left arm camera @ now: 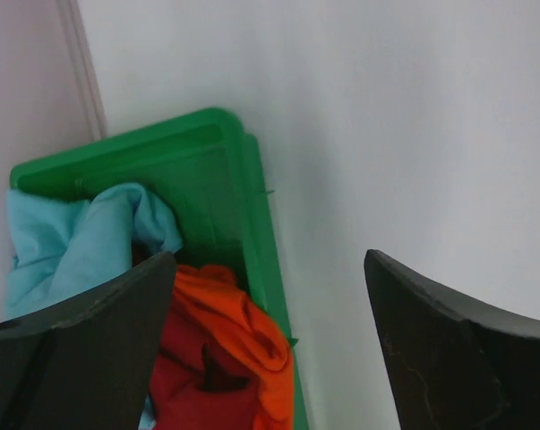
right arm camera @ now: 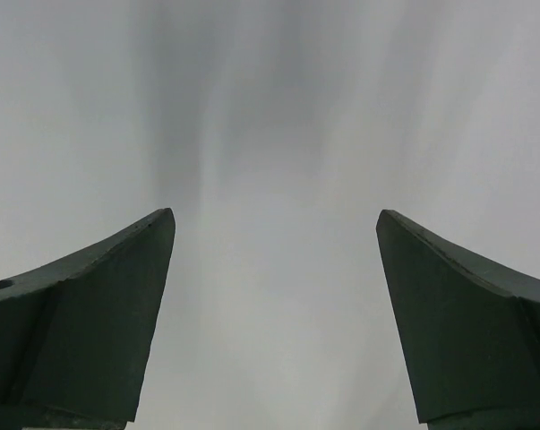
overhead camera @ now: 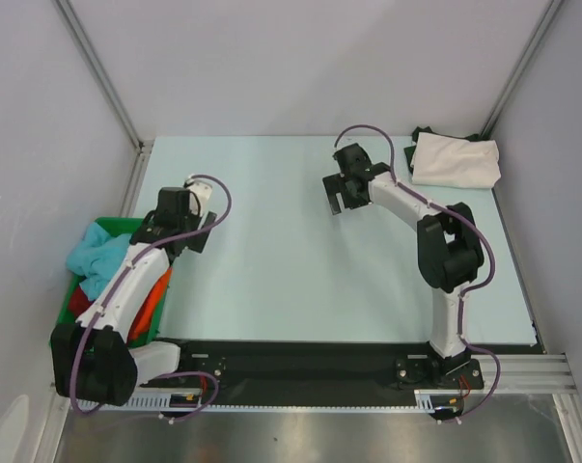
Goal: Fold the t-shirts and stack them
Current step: Grab the tshirt from the pile
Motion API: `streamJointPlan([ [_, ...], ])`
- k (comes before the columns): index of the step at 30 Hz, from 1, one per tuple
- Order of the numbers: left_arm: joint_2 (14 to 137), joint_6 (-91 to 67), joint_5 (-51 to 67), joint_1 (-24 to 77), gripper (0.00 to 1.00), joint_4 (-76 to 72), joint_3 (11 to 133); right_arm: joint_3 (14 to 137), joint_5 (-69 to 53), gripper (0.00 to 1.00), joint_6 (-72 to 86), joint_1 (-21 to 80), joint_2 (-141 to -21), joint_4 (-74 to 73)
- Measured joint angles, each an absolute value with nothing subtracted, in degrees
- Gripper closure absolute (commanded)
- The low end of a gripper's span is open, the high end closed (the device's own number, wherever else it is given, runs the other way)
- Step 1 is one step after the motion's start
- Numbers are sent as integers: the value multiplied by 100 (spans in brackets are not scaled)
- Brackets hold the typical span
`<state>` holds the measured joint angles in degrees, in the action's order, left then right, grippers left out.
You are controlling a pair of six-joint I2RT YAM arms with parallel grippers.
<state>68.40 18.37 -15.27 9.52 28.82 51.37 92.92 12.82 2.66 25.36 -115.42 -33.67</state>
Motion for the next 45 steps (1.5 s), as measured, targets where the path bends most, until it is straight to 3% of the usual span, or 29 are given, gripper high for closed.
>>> streamJointPlan([
  [9, 6440, 2757, -2200, 108, 22, 2401, 4195, 9223, 976, 0, -113, 3000, -11695, -3524],
  [13, 6626, 2753, -2329, -458, 28, 2257, 4239, 9223, 956, 0, -252, 3129, -11767, -3559],
  [17, 6956, 2742, -2534, -923, 28, 2106, 4377, 9301, 886, 0, -355, 3214, -11880, -3636],
  [31, 7439, 2626, -2794, -1341, 31, 1562, 4392, 9553, 657, 1, -519, 3306, -12044, -3791],
  [34, 7614, 2574, -2821, -1520, 36, 1424, 4392, 9614, 657, 0, -532, 3363, -12044, -3789],
  [37, 7819, 2539, -2810, -1634, 47, 1352, 4392, 9633, 659, 0, -587, 3430, -12044, -3791],
  [38, 7870, 2526, -2805, -1667, 56, 1332, 4392, 9633, 659, 0, -604, 3448, -12044, -3789],
  [40, 7887, 2475, -2768, -1684, 66, 1310, 4392, 9636, 661, 0, -615, 3485, -12044, -3789],
  [41, 7887, 2436, -2744, -1686, 80, 1291, 4394, 9636, 659, 0, -620, 3503, -12044, -3789],
  [43, 7887, 2397, -2687, -1693, 94, 1302, 4405, 9633, 663, 0, -624, 3518, -12044, -3789],
  [45, 7872, 2386, -2556, -1704, 100, 1396, 4458, 9633, 694, 0, -626, 3520, -12044, -3787],
])
